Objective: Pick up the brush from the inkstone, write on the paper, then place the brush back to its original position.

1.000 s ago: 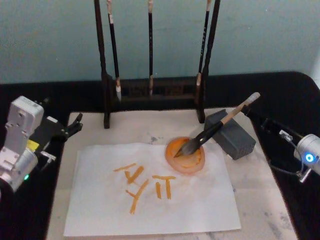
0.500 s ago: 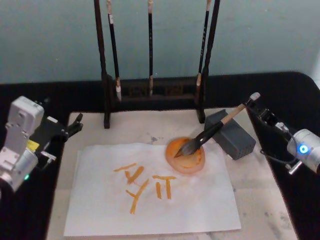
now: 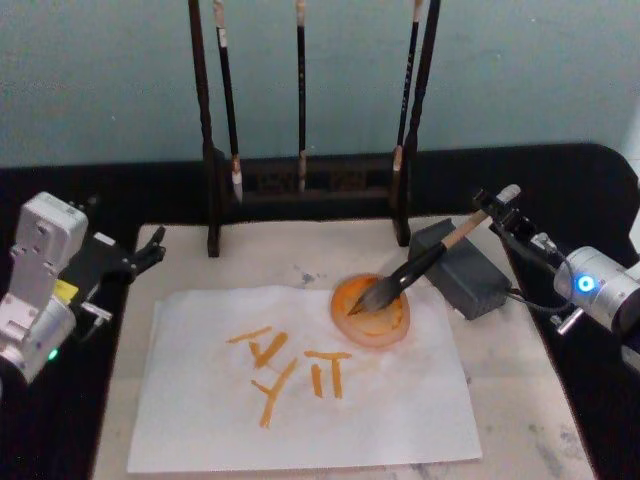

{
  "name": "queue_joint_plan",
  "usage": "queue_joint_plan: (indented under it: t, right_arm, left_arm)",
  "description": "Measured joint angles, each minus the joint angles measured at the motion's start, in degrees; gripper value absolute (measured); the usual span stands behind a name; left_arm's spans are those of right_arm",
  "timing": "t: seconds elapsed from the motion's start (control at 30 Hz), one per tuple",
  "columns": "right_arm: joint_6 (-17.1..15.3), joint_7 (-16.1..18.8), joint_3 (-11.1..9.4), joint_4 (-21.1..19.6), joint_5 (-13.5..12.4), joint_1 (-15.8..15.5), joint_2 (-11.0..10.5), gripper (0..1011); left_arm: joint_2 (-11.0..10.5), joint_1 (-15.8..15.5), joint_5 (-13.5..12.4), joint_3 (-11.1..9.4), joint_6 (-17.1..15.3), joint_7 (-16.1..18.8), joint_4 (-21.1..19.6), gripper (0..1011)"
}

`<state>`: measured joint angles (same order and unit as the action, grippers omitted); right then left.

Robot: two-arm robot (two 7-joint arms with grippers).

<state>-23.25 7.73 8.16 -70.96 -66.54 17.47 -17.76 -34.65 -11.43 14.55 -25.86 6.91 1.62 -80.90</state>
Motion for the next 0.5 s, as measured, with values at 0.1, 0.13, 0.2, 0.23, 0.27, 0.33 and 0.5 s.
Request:
queue_joint_plan:
  t: [0.1, 0.13, 0.2, 0.23, 0.27, 0.33, 0.5]
  right_arm:
    - [0.2, 0.1, 0.4, 1.1, -0.3, 0.8, 0.1, 1000]
    - [0.3, 0.2, 0.7, 1.6, -0.5, 1.2, 0.1, 1000]
    - [0.5, 0.5, 1.1, 2.3, -0.7, 1.8, 0.0, 1000]
    - [0.5, 0.5, 1.2, 2.6, -0.8, 2.0, 0.0, 1000]
    - [0.6, 0.6, 1.3, 2.8, -0.9, 2.2, 0.0, 1000]
    - [0.7, 0.7, 1.7, 3.5, -1.0, 2.6, 0.0, 1000]
    - [1.1, 1.8, 2.7, 5.7, -1.2, 4.3, -0.3, 1000]
  left_arm:
    - [0.0, 0.0, 0.0, 0.0, 0.0, 0.0, 0.0, 1010]
    - [0.0, 0.0, 0.0, 0.0, 0.0, 0.0, 0.0, 1010]
    - [0.0, 0.0, 0.0, 0.0, 0.0, 0.0, 0.0, 1010]
    - [0.0, 0.0, 0.0, 0.0, 0.0, 0.0, 0.0, 1010]
    - [0.0, 0.0, 0.0, 0.0, 0.0, 0.0, 0.0, 1010]
    - [0.0, 0.0, 0.0, 0.0, 0.0, 0.0, 0.0, 1010]
    - [0.0, 0.0, 0.0, 0.0, 0.0, 0.0, 0.0, 1010]
